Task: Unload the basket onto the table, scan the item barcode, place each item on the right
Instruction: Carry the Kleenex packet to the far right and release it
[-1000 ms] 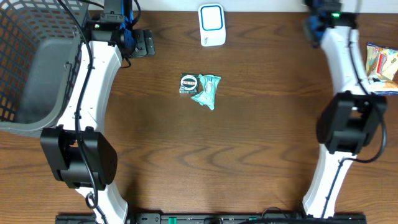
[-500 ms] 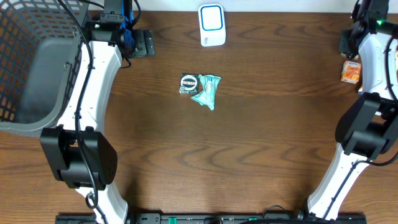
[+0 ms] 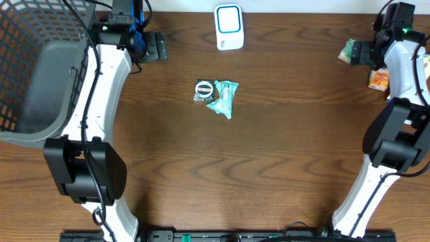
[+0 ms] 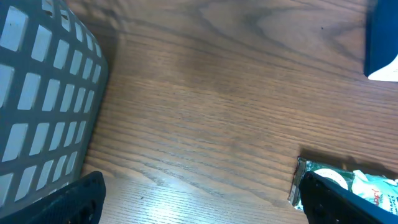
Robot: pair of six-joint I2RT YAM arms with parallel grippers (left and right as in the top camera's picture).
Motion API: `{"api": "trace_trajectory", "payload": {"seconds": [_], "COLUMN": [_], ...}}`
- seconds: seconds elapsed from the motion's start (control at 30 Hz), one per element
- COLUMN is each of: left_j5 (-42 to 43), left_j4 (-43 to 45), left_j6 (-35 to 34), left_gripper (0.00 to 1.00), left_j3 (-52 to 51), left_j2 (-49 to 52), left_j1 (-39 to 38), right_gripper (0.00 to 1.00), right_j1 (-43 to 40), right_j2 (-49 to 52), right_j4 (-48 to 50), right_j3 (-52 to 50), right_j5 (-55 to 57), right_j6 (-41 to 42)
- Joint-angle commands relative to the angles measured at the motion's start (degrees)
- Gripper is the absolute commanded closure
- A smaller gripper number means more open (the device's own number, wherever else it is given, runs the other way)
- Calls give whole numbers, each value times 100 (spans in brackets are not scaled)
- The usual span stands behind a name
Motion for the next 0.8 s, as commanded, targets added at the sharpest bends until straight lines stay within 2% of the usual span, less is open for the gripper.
{"api": "trace_trajectory", "payload": {"seconds": [0.0,0.1,0.17,0.47,0.77], "left_j5": [-52,-52,-52,-52,-52], "left_j4": [-17,-17,-17,-17,-17], "left_j6": [-92,-92,-92,-92,-94], "left_gripper": [2,2,2,2,2], "left_j3": [70,70,70,70,70], "left_j2": [-118,-118,-118,-118,-118], "left_j1": [0,0,0,0,0], "right_gripper": [1,1,1,1,1], "right_j1": [216,343,437,1130,2269], "right_j2": [-37,-37,-37,-35,-35], "right_j4": [87,273,463,769,553], "right_j3": [9,9,9,-74,-138], "right_j5": [-1862,-3274,-3746,-3779,-3694], "right_j6": [90,90,118,603,595]}}
